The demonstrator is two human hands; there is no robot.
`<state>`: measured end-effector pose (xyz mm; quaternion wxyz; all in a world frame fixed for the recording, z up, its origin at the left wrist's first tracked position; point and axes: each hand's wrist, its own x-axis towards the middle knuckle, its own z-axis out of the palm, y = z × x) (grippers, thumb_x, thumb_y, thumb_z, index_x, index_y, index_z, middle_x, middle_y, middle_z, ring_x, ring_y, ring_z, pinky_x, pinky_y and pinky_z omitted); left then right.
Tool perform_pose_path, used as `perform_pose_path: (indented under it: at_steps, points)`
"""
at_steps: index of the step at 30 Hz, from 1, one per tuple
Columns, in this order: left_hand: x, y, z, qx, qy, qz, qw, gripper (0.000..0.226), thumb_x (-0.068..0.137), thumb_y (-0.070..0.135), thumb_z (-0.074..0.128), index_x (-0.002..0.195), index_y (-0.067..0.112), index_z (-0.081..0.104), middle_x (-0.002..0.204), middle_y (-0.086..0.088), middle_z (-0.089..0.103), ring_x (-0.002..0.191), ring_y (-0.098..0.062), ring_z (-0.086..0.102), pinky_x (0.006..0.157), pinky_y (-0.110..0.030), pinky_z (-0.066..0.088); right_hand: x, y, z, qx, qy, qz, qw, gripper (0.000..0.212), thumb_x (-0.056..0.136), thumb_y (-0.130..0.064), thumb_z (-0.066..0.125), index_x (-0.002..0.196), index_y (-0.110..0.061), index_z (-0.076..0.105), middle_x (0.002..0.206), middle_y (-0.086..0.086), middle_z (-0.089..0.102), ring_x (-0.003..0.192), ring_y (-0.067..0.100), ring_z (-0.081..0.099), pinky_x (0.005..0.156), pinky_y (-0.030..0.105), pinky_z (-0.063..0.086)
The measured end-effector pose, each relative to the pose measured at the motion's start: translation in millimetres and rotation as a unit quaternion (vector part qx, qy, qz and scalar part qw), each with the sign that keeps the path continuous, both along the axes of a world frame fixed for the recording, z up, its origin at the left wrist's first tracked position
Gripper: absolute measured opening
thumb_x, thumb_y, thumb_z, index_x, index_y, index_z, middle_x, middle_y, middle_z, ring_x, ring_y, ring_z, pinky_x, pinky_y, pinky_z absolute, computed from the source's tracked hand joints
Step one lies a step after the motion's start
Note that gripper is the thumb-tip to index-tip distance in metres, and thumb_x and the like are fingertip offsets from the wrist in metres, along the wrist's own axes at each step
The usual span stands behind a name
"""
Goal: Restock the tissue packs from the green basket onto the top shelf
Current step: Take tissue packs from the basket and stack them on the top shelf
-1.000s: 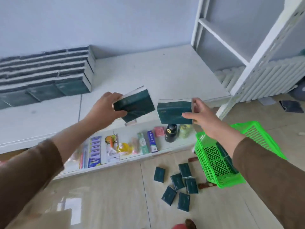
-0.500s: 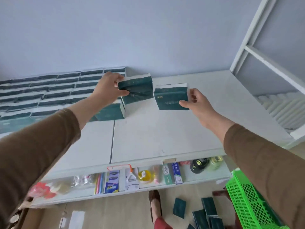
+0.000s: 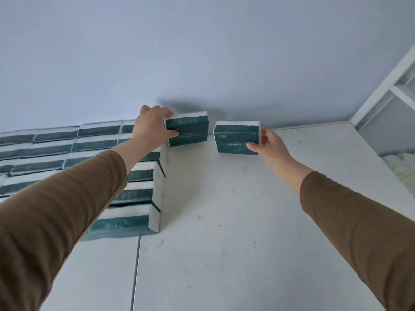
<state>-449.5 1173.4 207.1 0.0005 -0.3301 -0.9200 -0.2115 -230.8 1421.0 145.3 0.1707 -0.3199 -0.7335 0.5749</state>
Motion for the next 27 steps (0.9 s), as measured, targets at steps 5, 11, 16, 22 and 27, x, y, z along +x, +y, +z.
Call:
perform_pose_path:
  at_steps: [5, 11, 16, 22, 27]
  points:
    - [-24, -3, -15, -0.039, 0.051, 0.024, 0.998, 0.054, 0.076, 0.037, 0.080, 0.124, 0.024, 0.058, 0.117, -0.001, 0.063, 0.119, -0.028, 0.040, 0.092, -0.041, 0.040, -41, 7, -16, -0.001, 0.002, -0.004, 1.000, 0.045, 0.080, -0.012, 0.080, 0.112, 0.005, 0.054, 0.115, 0.016, 0.067, 0.106, 0.027, 0.066, 0.097, 0.044, 0.050]
    - [-24, 1, -24, -0.071, 0.121, 0.011, 0.990, 0.048, 0.074, 0.037, 0.080, 0.112, 0.022, 0.055, 0.112, 0.001, 0.060, 0.110, -0.028, 0.043, 0.088, -0.040, 0.039, -68, 0, -30, 0.022, 0.005, -0.026, 0.999, 0.039, 0.083, -0.014, 0.077, 0.114, -0.015, 0.053, 0.113, 0.000, 0.066, 0.108, 0.017, 0.062, 0.093, 0.032, 0.050]
    - [-19, 3, -29, -0.103, 0.152, 0.016, 0.983, 0.046, 0.076, 0.037, 0.077, 0.115, 0.019, 0.060, 0.118, -0.002, 0.057, 0.112, -0.030, 0.042, 0.089, -0.040, 0.038, -78, -7, -37, 0.097, -0.023, -0.064, 0.993, 0.036, 0.080, -0.025, 0.079, 0.107, -0.013, 0.058, 0.102, 0.004, 0.066, 0.094, 0.022, 0.063, 0.078, 0.033, 0.051]
    - [5, -3, -22, -0.095, 0.116, 0.029, 0.988, 0.065, 0.079, 0.043, 0.074, 0.134, 0.016, 0.051, 0.133, -0.008, 0.045, 0.121, -0.032, 0.039, 0.099, -0.044, 0.040, -53, -16, -17, 0.107, -0.073, -0.018, 0.991, 0.053, 0.088, -0.021, 0.070, 0.137, -0.015, 0.050, 0.114, -0.001, 0.060, 0.105, 0.018, 0.057, 0.079, 0.026, 0.047]
    - [71, -23, -12, -0.056, 0.102, -0.018, 0.993, 0.064, 0.082, 0.039, 0.068, 0.139, 0.019, 0.047, 0.136, -0.004, 0.046, 0.126, -0.029, 0.037, 0.104, -0.044, 0.038, 33, -46, 0, 0.196, -0.100, -0.013, 0.975, 0.051, 0.090, -0.024, 0.067, 0.138, -0.017, 0.049, 0.128, 0.004, 0.057, 0.120, 0.023, 0.051, 0.096, 0.033, 0.044]
